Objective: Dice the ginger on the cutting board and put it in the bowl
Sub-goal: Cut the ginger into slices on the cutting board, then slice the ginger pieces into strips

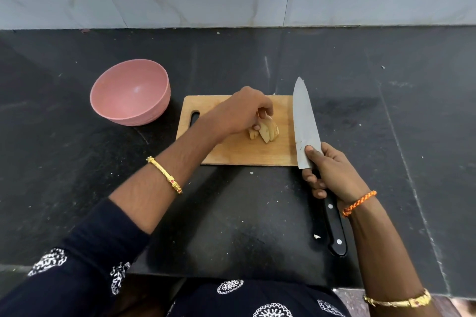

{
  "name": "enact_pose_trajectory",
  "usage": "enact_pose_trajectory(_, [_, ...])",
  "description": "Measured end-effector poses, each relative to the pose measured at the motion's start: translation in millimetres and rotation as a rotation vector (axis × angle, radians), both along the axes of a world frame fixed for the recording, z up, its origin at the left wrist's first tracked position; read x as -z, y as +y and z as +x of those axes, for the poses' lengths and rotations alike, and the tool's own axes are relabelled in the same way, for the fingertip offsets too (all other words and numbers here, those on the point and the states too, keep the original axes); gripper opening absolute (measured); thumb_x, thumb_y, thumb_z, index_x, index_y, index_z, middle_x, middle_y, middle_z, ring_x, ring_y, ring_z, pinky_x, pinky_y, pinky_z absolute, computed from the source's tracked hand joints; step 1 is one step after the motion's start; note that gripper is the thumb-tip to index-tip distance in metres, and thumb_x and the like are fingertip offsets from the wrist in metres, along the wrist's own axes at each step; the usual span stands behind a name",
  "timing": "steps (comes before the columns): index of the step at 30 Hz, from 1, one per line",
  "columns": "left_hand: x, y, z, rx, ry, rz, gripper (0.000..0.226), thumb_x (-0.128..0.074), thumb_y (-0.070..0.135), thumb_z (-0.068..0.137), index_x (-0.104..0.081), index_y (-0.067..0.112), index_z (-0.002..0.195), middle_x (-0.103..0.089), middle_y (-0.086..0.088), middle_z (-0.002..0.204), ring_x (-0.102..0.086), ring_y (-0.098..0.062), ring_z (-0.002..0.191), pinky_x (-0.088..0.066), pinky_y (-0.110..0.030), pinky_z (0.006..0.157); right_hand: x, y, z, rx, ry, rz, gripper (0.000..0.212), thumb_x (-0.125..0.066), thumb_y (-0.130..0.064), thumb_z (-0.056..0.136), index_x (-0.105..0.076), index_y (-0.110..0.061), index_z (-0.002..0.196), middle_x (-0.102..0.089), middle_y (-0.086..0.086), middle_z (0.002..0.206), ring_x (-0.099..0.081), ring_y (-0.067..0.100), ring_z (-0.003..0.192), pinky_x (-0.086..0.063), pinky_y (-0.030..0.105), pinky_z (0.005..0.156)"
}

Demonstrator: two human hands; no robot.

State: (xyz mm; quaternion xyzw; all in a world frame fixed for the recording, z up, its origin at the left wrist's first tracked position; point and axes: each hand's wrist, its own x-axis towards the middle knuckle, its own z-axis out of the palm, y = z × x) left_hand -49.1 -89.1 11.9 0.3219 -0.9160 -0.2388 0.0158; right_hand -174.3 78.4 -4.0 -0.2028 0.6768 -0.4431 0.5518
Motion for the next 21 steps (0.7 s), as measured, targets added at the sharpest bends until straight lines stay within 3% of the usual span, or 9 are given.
enact_pose_trajectory(4, [-2, 3, 1, 0.080, 0.023, -0.010, 0.037, -0.060, -0.005, 0.083, -0.063, 0.016, 0.113, -0.055, 0.001, 0.109, -0.055, -0.007, 0.089, -0.049, -0.020, 0.079, 2, 1, -2, 0.011, 0.005, 0.009, 0.015, -0.038, -0.024, 0.101, -0.047, -0.015, 0.094, -0.039, 0.004, 0.048, -0.027, 0.006, 0.030, -0.025, 0.014, 0.030])
enact_pose_trajectory(9, [-4, -1, -6, 0.223, -0.122, -0.052, 0.045, -0.064, 0.005, 0.083, -0.058, 0.021, 0.124, -0.046, 0.003, 0.132, -0.041, -0.013, 0.122, -0.033, -0.022, 0.097, 3, 2, -2, 0.002, 0.000, 0.026, 0.014, -0.038, -0.023, 0.101, -0.048, -0.016, 0.093, -0.039, 0.005, 0.051, -0.028, 0.006, 0.030, -0.025, 0.014, 0.029])
enact_pose_trajectory(12, [-4, -5, -9, 0.258, -0.196, -0.060, 0.037, -0.062, 0.013, 0.086, -0.060, 0.022, 0.122, -0.055, 0.003, 0.122, -0.049, -0.015, 0.114, -0.042, -0.032, 0.098, 3, 2, -2, -0.005, -0.002, 0.025, 0.015, -0.038, -0.024, 0.101, -0.048, -0.016, 0.092, -0.039, 0.005, 0.050, -0.028, 0.006, 0.030, -0.025, 0.014, 0.030])
enact_pose_trajectory(18, [2, -2, -13, 0.122, -0.138, -0.057, 0.037, -0.064, 0.018, 0.086, -0.060, 0.018, 0.123, -0.059, 0.000, 0.119, -0.055, -0.013, 0.106, -0.042, -0.025, 0.092, 5, -4, -3, -0.015, 0.036, 0.024, 0.015, -0.039, -0.025, 0.101, -0.048, -0.019, 0.090, -0.040, 0.006, 0.051, -0.029, 0.007, 0.030, -0.026, 0.017, 0.029])
enact_pose_trajectory(21, [5, 6, -15, 0.012, -0.104, -0.080, 0.038, -0.065, 0.021, 0.086, -0.061, 0.015, 0.122, -0.061, -0.003, 0.119, -0.057, -0.017, 0.105, -0.042, -0.024, 0.088, 5, -9, -3, -0.058, 0.150, 0.008, 0.015, -0.039, -0.026, 0.100, -0.047, -0.016, 0.093, -0.042, 0.006, 0.053, -0.033, 0.008, 0.031, -0.028, 0.018, 0.031])
